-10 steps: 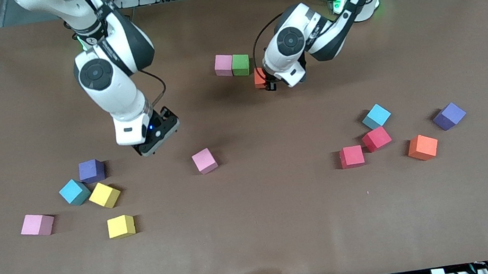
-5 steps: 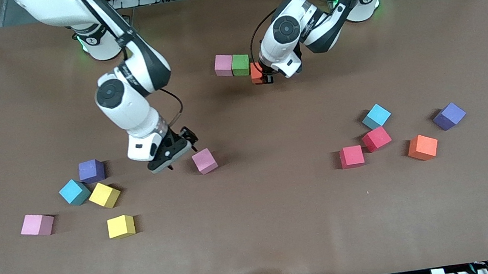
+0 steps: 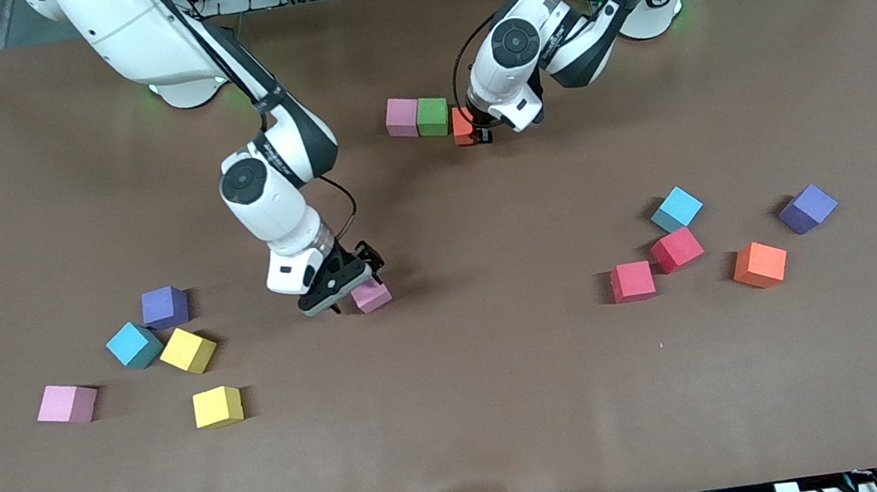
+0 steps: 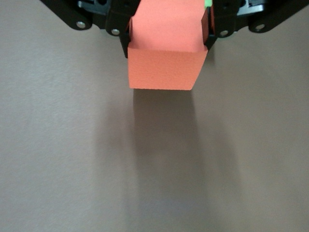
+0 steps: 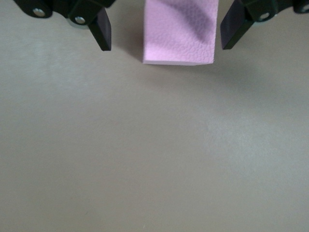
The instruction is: Form number 2 with 11 blocks
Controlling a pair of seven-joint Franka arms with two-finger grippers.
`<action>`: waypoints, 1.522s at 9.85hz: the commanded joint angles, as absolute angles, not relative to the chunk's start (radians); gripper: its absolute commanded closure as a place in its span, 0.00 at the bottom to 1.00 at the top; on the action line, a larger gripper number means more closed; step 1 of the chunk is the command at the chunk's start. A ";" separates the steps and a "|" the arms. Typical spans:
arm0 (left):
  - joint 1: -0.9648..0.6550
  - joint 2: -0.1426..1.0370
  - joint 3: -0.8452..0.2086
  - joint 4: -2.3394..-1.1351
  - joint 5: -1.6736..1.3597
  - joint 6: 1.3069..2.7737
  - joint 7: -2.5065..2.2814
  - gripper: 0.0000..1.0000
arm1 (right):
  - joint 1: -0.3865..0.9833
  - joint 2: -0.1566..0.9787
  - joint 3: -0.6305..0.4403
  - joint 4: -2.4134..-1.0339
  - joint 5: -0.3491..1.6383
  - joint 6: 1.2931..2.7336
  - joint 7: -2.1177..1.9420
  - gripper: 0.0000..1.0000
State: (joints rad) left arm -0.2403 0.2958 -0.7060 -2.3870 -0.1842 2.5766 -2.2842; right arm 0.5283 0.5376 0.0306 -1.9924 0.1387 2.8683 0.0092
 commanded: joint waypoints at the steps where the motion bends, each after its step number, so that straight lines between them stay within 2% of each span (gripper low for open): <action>1: -0.227 0.255 -0.753 -2.454 -0.206 2.641 -2.290 1.00 | 0.549 0.561 0.032 -1.965 0.153 2.878 0.067 0.00; 6: -0.216 0.253 -0.765 -2.471 -0.198 2.663 -2.281 1.00 | 0.543 0.598 0.032 -1.982 0.149 2.939 0.071 0.00; 7: -0.216 0.253 -0.767 -2.471 -0.198 2.663 -2.280 1.00 | 0.540 0.598 0.032 -1.982 0.147 2.938 0.066 0.09; 9: -0.216 0.256 -0.765 -2.470 -0.198 2.665 -2.279 1.00 | 0.535 0.597 0.032 -1.977 0.147 2.931 0.066 0.55; 10: -0.216 0.256 -0.767 -2.470 -0.198 2.665 -2.279 1.00 | 0.534 0.594 0.032 -1.976 0.147 2.927 0.066 0.72; 12: -0.216 0.261 -0.767 -2.468 -0.198 2.668 -2.281 1.00 | 0.529 0.585 0.032 -1.967 0.147 2.884 0.067 0.88; 15: -0.210 0.264 -0.765 -2.465 -0.198 2.668 -2.281 1.00 | 0.528 0.549 0.032 -1.901 0.152 2.696 0.144 0.94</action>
State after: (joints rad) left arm -0.2264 0.2881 -0.7499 -2.4460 -0.1842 2.6526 -2.2842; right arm 0.5329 0.5818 0.0258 -1.9271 0.1402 2.7789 0.0961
